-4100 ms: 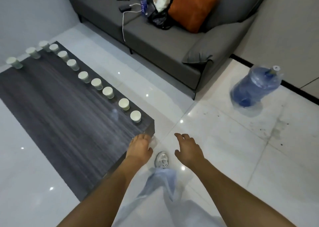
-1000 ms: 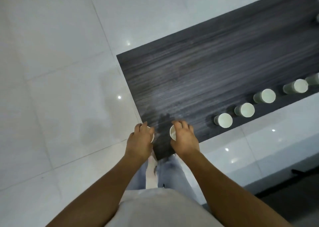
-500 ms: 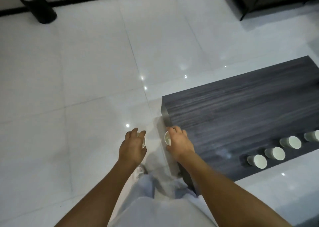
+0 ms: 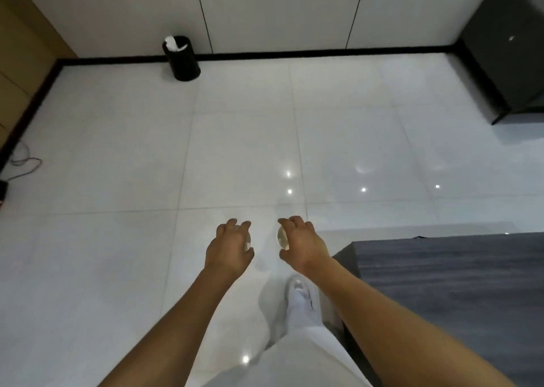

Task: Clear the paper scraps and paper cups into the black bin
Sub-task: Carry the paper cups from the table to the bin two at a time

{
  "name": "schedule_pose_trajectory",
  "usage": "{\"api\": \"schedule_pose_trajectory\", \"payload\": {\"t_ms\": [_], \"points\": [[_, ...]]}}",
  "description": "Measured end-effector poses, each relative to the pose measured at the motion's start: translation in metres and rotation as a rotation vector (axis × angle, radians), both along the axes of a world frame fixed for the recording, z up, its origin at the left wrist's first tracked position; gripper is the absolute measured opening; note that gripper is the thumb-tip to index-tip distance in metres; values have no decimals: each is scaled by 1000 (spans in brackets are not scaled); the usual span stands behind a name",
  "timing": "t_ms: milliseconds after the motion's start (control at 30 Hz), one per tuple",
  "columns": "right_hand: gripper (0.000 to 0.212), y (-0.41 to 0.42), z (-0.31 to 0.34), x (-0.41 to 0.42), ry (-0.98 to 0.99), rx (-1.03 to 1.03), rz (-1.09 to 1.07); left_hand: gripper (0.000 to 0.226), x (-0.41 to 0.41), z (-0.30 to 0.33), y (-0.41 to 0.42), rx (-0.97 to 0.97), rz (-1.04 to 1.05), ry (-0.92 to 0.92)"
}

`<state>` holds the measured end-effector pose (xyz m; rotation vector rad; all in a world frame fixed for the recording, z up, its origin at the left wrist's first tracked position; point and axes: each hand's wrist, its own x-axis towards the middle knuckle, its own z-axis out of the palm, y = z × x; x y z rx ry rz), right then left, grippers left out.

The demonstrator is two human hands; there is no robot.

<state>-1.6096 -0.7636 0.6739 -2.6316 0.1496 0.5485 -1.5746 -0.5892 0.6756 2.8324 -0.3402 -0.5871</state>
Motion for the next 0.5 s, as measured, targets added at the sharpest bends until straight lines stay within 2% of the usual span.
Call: {"api": "schedule_pose_trajectory", "payload": {"t_ms": [500], "points": [[72, -51, 22, 335, -33, -45, 121, 54, 314, 30, -37, -30, 154, -63]]}}
